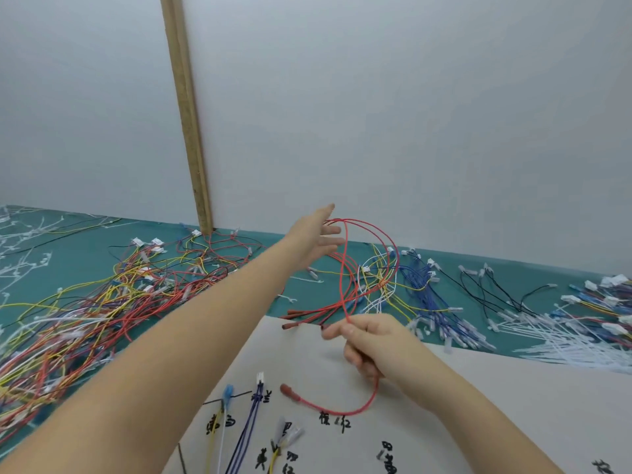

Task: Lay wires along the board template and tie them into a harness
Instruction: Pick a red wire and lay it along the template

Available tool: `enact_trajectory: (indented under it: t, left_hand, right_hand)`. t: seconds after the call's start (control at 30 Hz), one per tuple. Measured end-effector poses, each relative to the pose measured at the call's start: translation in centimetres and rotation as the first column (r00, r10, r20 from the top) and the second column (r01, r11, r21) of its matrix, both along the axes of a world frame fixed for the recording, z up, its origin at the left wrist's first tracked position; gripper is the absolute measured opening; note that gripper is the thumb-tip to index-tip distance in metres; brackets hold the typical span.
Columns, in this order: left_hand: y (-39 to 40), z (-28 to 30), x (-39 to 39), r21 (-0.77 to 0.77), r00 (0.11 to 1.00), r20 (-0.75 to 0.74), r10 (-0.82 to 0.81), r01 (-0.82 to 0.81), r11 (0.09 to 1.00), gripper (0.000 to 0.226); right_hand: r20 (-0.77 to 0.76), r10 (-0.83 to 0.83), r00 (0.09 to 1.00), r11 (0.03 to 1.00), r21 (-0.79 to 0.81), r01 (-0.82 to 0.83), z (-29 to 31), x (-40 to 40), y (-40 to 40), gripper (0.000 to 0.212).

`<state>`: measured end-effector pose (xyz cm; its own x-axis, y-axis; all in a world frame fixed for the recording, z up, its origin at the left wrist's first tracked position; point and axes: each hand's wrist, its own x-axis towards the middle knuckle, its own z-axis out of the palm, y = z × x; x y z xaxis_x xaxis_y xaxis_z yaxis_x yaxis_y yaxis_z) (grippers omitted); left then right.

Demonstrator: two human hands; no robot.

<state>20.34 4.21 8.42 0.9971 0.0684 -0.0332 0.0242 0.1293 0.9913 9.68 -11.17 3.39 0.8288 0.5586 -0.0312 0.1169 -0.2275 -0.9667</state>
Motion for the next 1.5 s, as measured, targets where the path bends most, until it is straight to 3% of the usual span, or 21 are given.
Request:
enact_trajectory:
  t: [0.1,0.17,0.23,0.3,0.43,0.5,0.67,0.73,0.8,0.87,0.93,1.0,1.07,1.13,1.2,1.27,1.37,1.5]
  left_hand:
    - [0.3,0.2,2.5,-0.084,0.996,-0.066,0.059,-0.065,0.994,0.034]
    - [1.1,-0.2,3.3,0.003,0.978,-0.101,0.182,-0.182,0.983,0.031]
    - [1.6,-0.8,4.1,0.28,0.975,-0.065,0.212,-0.186,0.942,0.034]
    - [2.3,-1.8,4.7,0.157,0.963,-0.076,0.258,-0.244,0.957,0.026]
    - [2.4,-2.1,4.9,0.395,0.923,0.033,0.383,-0.364,0.843,0.019]
    - [2.9,-2.0,4.9,0.367,0.909,0.062,0.412,-0.405,0.838,0.02]
    - [4.8,-1.9,5.1,0.458,0.884,-0.009,0.467,-0.411,0.788,0.028]
    - [5.3,-1.9,5.2,0.486,0.872,-0.026,0.488,-0.416,0.769,0.029]
    - [5.4,-2.0,5.3,0.488,0.871,-0.019,0.492,-0.421,0.764,0.024]
    - [5.1,-2.3,5.5,0.49,0.892,-0.003,0.451,-0.392,0.778,0.016]
    - [4.7,-2.8,5.5,0.54,0.944,0.045,0.327,-0.299,0.787,0.038]
    - [4.6,-3.7,5.2,0.68,0.988,0.109,0.109,-0.154,0.716,0.054]
    - [4.8,-4.6,4.6,0.806,0.992,0.104,-0.067,-0.045,0.59,0.052]
    - [5.4,-4.8,4.0,0.865,0.989,0.122,-0.087,-0.063,0.497,0.032]
    - [5.9,-4.5,3.7,0.854,0.985,0.175,-0.01,-0.147,0.499,0.017]
    - [6.3,-3.8,3.6,0.794,0.977,0.208,0.043,-0.195,0.576,0.014]
    - [6.3,-2.5,3.2,0.741,0.976,0.206,0.07,-0.202,0.64,0.012]
    - [5.9,-1.9,2.4,0.761,0.977,0.214,0.001,-0.167,0.627,0.014]
  right_hand:
    - [0.044,0.068,0.997,0.997,-0.032,-0.066,-0.1,0.1,-0.3,0.029]
    - [0.029,0.149,0.988,0.988,0.036,-0.15,0.3,0.3,-0.8,0.028]
    - [-0.006,0.221,0.975,0.962,0.168,-0.217,0.9,0.7,-1.5,0.026]
    - [-0.039,0.273,0.961,0.935,0.247,-0.255,1.3,1.2,-2.4,0.027]
    - [-0.142,0.343,0.928,0.916,0.268,-0.297,0.9,1.8,-3.7,0.026]
    - [-0.162,0.383,0.909,0.902,0.276,-0.331,0.8,2.0,-4.1,0.024]
    - [-0.154,0.578,0.801,0.785,0.372,-0.495,1.3,2.3,-5.5,0.026]
    - [-0.125,0.686,0.716,0.701,0.377,-0.606,1.7,2.3,-5.7,0.024]
    - [-0.109,0.776,0.622,0.609,0.389,-0.691,2.0,2.4,-5.9,0.024]
    - [-0.123,0.791,0.599,0.591,0.407,-0.697,1.8,2.7,-6.1,0.023]
    - [-0.146,0.721,0.678,0.663,0.431,-0.612,1.3,2.9,-6.4,0.022]
    - [-0.159,0.572,0.805,0.759,0.475,-0.446,0.6,3.1,-6.6,0.021]
    - [-0.181,0.397,0.9,0.803,0.544,-0.244,0.5,3.2,-6.3,0.019]
    - [-0.216,0.18,0.96,0.835,0.55,-0.033,0.6,3.3,-5.5,0.021]
    - [-0.25,-0.034,0.968,0.856,0.492,0.157,0.4,3.4,-4.7,0.026]
    - [-0.29,-0.161,0.944,0.846,0.451,0.283,0.0,3.5,-4.1,0.028]
    - [-0.336,-0.218,0.916,0.823,0.441,0.358,0.2,3.5,-3.7,0.024]
    - [-0.308,-0.255,0.916,0.836,0.406,0.369,0.9,3.6,-2.4,0.021]
